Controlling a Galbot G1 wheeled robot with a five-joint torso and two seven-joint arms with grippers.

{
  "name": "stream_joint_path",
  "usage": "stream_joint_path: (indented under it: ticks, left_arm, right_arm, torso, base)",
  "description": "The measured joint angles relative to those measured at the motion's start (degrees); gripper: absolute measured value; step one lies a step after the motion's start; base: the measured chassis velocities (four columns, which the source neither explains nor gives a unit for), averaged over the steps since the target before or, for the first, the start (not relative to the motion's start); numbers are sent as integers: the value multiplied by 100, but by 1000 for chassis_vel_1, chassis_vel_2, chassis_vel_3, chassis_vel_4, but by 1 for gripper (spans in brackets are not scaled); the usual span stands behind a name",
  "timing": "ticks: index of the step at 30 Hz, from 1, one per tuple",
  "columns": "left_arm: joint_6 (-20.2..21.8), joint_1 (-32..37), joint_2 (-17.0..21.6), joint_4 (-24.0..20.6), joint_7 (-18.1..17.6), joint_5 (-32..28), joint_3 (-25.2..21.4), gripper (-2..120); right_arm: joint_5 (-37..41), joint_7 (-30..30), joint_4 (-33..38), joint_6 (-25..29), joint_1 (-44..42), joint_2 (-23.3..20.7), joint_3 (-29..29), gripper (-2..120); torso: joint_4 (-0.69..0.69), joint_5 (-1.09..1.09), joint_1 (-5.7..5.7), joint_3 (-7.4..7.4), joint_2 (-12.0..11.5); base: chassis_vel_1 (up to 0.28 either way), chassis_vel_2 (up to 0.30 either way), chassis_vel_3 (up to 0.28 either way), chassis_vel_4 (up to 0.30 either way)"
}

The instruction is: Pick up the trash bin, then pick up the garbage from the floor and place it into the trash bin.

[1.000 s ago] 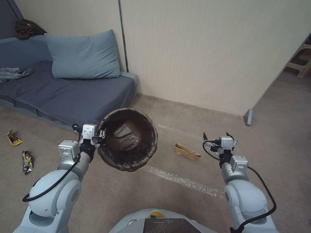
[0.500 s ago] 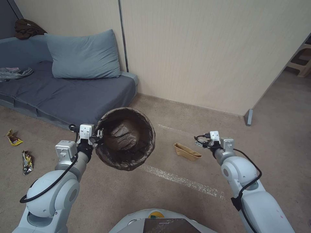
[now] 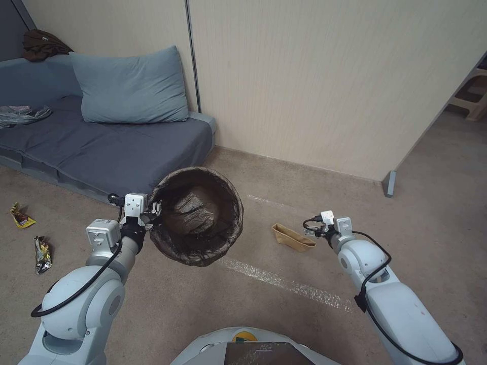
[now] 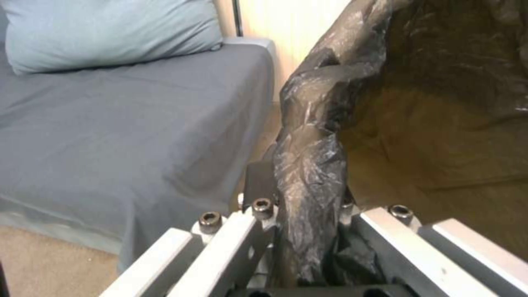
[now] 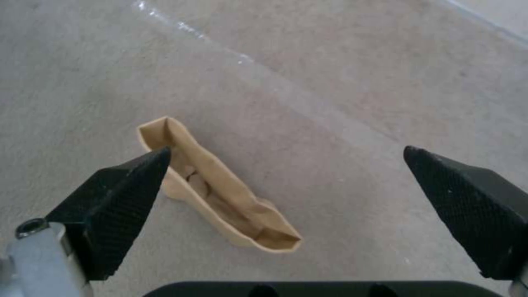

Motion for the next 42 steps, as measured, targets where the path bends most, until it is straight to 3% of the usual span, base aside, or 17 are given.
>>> stream_joint_path:
  ticks: [7, 16, 42]
  left_arm:
    - [-22, -13, -6, 14, 24, 41, 13, 0]
    - [-33, -17, 12, 66, 28, 46, -26, 0]
    - [-61, -23, 37, 157, 40, 60, -21, 0]
  right_arm:
    - [27, -162, -859, 14, 711, -225, -807, 100]
    - [14, -386, -1699, 23, 1378, -156, -1592, 100]
    - [-804, -661, -3035, 106, 2118, 202, -2223, 100]
  torso:
    - [0, 0, 0, 0, 0]
    - [1, -1, 0, 0, 0]
    - [-1, -1, 0, 0, 0]
  base:
    - [0, 0, 0, 0]
    - [0, 0, 0, 0]
    - [0, 0, 0, 0]
